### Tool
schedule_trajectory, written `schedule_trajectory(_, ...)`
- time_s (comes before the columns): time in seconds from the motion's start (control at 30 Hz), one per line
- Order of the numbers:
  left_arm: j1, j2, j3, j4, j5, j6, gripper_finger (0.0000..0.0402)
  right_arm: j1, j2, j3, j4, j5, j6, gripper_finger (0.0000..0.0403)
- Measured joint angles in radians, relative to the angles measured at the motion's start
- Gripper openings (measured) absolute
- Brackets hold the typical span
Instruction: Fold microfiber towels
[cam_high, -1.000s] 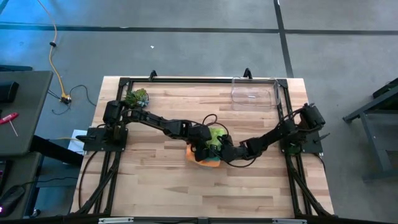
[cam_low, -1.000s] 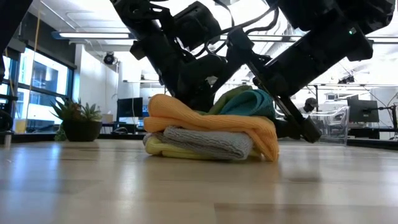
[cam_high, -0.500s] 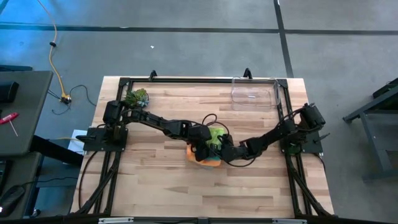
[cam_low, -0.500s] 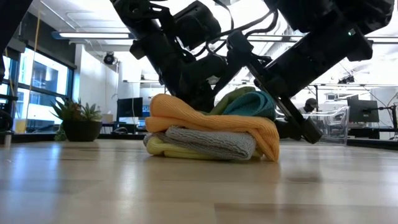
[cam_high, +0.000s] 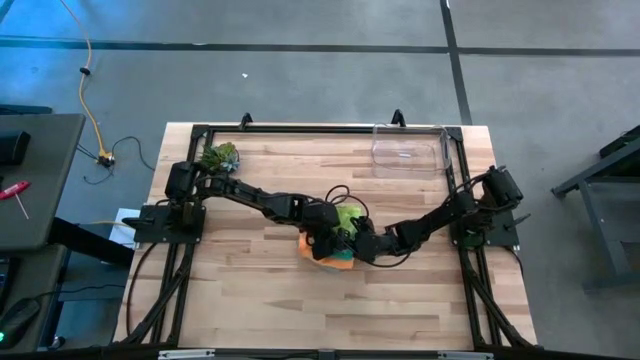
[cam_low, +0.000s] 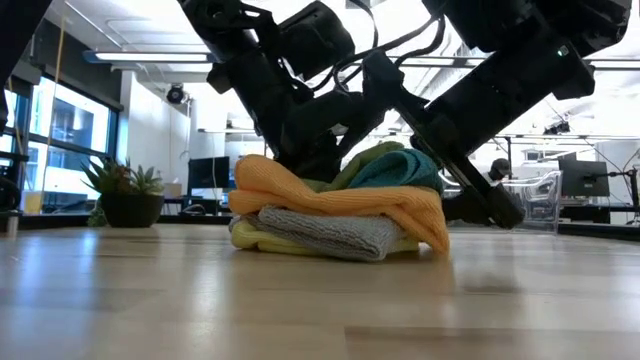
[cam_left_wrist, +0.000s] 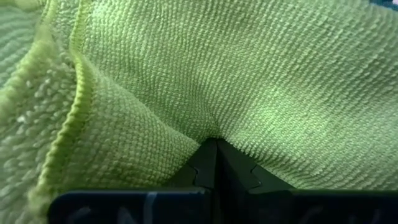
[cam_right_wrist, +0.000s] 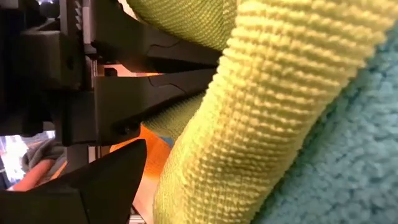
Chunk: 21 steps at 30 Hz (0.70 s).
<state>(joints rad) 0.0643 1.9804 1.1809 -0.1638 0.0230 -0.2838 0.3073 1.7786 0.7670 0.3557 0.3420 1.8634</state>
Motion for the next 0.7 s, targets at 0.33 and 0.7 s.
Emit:
schedule_trajectory(0.33, -0.002, 0.000, 0.001, -0.037, -0.016, 0.032, 0.0000, 0.006, -0.003, 0.003, -0.055, 0.032, 0.059, 0.0397)
schedule_trajectory(0.7, -0.008, 0.000, 0.000, -0.039, -0.013, 0.006, 0.0000, 0.043, -0.004, 0.003, -0.136, 0.105, 0.177, 0.0396)
